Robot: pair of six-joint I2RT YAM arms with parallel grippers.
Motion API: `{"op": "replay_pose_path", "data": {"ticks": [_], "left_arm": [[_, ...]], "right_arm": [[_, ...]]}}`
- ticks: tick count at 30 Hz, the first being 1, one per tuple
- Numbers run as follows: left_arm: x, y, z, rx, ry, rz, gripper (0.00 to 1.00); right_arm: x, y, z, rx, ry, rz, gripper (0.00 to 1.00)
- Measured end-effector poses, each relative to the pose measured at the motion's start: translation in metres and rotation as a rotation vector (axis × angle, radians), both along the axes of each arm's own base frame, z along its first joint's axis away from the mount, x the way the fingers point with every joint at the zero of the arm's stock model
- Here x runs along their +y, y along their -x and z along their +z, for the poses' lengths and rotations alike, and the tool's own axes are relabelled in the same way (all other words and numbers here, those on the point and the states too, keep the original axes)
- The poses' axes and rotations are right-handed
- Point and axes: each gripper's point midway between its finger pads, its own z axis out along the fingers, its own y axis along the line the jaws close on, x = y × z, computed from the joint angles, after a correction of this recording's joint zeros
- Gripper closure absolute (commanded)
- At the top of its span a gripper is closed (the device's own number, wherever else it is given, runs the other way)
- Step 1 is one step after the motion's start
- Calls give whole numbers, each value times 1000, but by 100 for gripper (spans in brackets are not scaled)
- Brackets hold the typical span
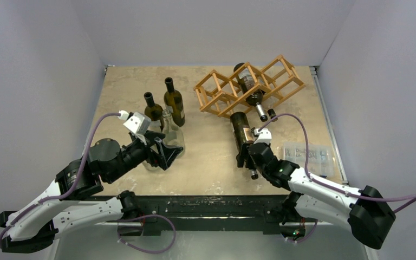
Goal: Put the wine bottle on the wine rack
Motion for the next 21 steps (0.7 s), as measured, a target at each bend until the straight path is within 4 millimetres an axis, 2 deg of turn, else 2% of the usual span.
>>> {"op": "replay_pose_path", "data": {"ticks": [21], "left_arm": [[-2,1,-3,6,-5,-10,18]], "right_arm": [[2,-26,8,-28,101,63,100]]}}
